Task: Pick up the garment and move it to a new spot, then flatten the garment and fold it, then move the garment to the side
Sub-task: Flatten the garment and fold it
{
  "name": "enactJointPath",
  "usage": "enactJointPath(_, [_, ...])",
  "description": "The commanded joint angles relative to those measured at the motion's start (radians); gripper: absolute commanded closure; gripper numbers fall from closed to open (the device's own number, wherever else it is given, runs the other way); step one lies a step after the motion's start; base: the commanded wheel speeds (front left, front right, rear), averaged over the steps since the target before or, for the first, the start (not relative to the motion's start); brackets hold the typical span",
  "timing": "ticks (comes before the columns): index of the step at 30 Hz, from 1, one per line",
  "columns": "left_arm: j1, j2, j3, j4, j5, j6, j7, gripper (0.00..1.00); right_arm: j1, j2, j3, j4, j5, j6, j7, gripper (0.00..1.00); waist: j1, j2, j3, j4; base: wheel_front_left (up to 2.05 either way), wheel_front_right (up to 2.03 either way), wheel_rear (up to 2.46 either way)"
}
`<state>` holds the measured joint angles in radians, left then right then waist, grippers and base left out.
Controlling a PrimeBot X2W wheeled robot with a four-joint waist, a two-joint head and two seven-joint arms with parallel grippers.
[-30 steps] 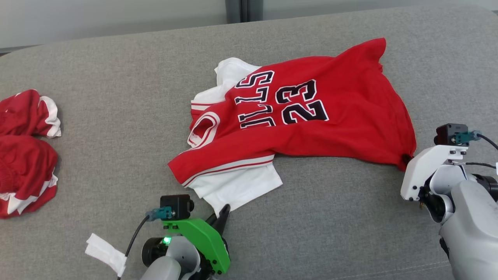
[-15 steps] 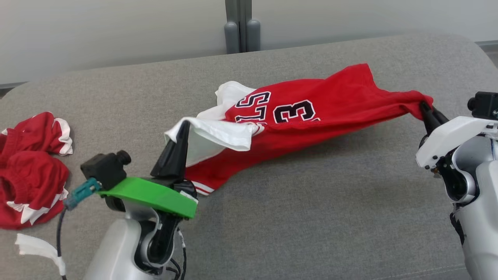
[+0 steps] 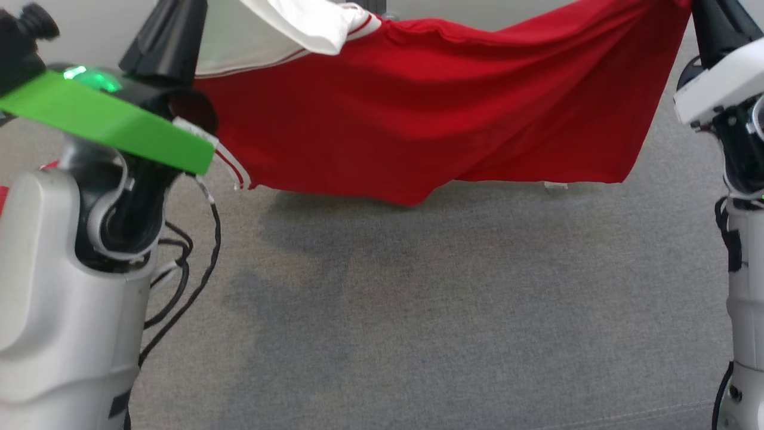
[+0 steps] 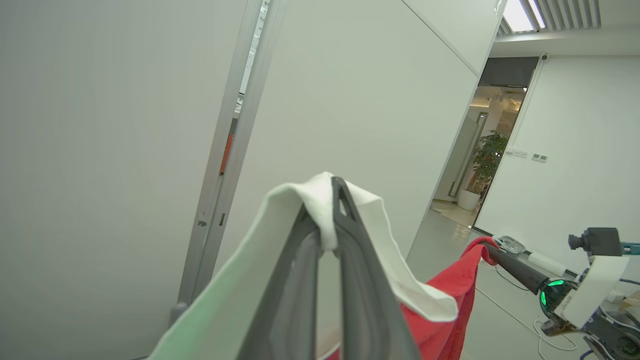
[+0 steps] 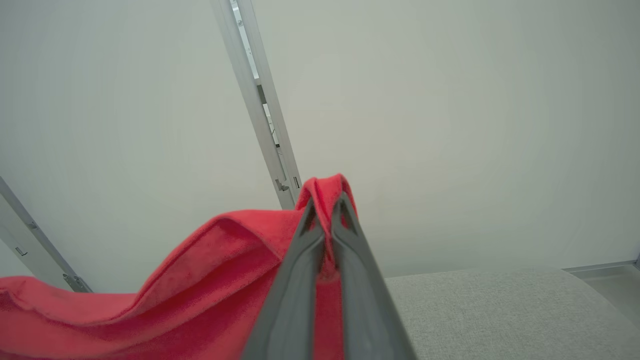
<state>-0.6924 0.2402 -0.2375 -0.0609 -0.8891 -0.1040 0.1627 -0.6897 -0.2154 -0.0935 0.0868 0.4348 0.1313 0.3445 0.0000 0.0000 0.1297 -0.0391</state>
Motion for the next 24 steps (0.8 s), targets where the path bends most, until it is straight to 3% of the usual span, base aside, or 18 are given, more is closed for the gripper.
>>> enactJointPath(1, [-0.056, 0.007, -0.004, 0.019, 0.012, 0.001, 0.012, 1.00, -0.047, 0.004, 0.003, 0.019, 0.008, -0.001, 0.006, 1.00, 0.0000, 0.0000, 0.077, -0.016, 0.00, 0.00, 0.00])
enactJointPath(9, [-0.389, 0.081, -0.033, 0.206, 0.146, -0.016, -0.007, 1.00, -0.375, 0.040, 0.023, 0.230, -0.040, -0.001, -0.061, 1.00, 0.0000, 0.0000, 0.321, -0.068, 0.00, 0.00, 0.00])
enactJointPath(13, [-0.571, 0.125, -0.047, 0.299, 0.238, -0.024, -0.134, 1.00, -0.553, 0.070, 0.014, 0.369, -0.096, -0.001, -0.189, 1.00, 0.0000, 0.0000, 0.410, -0.099, 0.00, 0.00, 0.00])
enactJointPath(19, [-0.802, 0.142, -0.086, 0.356, 0.329, -0.027, -0.378, 1.00, -0.747, 0.096, -0.037, 0.500, -0.169, -0.001, -0.432, 1.00, 0.0000, 0.0000, 0.454, -0.117, 0.00, 0.00, 0.00])
enactJointPath(24, [-0.871, 0.143, -0.174, 0.312, 0.357, -0.026, -0.427, 1.00, -0.805, 0.081, -0.043, 0.583, -0.209, -0.001, -0.534, 1.00, 0.0000, 0.0000, 0.476, -0.099, 0.00, 0.00, 0.00])
